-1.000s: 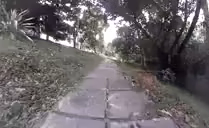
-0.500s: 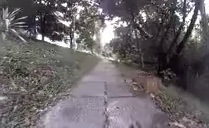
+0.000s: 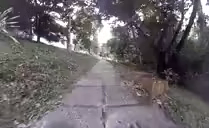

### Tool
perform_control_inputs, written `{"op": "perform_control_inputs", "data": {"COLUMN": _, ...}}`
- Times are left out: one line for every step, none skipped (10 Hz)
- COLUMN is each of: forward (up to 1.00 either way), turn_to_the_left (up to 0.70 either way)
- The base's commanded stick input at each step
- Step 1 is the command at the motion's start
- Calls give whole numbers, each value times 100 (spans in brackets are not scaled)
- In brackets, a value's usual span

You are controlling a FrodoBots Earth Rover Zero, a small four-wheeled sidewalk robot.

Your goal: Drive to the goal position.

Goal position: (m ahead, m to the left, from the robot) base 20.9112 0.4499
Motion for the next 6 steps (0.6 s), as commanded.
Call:
{"op": "perform_control_inputs", "data": {"forward": 70, "turn_to_the_left": 0}}
{"op": "perform_control_inputs", "data": {"forward": 70, "turn_to_the_left": 0}}
{"op": "perform_control_inputs", "data": {"forward": 70, "turn_to_the_left": 0}}
{"op": "perform_control_inputs", "data": {"forward": 70, "turn_to_the_left": 0}}
{"op": "perform_control_inputs", "data": {"forward": 70, "turn_to_the_left": 0}}
{"op": "perform_control_inputs", "data": {"forward": 70, "turn_to_the_left": 0}}
